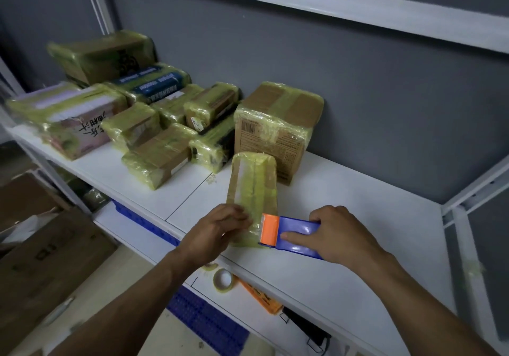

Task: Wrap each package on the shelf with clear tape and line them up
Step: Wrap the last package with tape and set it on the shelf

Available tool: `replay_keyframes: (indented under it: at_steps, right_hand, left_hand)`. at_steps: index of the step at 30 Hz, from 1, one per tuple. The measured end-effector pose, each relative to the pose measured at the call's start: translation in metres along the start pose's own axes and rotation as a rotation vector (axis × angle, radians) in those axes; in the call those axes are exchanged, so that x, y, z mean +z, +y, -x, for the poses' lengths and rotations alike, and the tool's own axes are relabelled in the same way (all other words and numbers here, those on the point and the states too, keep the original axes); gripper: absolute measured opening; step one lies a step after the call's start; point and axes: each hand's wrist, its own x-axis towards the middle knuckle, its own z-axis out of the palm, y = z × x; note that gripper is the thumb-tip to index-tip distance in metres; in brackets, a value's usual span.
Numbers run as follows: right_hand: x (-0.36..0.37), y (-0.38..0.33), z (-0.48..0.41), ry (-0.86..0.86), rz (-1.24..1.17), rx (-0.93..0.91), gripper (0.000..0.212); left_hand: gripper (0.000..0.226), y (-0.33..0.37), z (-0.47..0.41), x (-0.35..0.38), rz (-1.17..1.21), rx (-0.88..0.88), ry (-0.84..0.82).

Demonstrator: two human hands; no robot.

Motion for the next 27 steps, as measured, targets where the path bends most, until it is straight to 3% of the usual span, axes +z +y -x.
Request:
replay_keyframes:
  at_steps: [8, 13, 18, 27]
  right_hand:
    - [-0.011, 0.008, 0.008, -0.025, -0.004, -0.026, 0.072]
    - [-0.008, 0.009, 0.008, -0.035, 0.032, -0.055, 0.069]
    - [-0.002, 0.007, 0.005, -0.073, 0.069, -0.025, 0.058]
    - [0.0, 0.012, 0.004, -0.046, 0.036, 0.008, 0.064]
  left_hand:
    - [0.033, 0.009, -0.001, -0.019, 0.071, -0.024, -0.054]
    - [0.026, 0.002, 0.006, -0.016, 0.073, -0.056, -0.105]
    - [0.051, 0.008, 0.006, -0.002, -0.052, -0.158, -0.192]
    - [0.018, 0.031, -0.01, 0.011, -0.275, -0.153, -0.008]
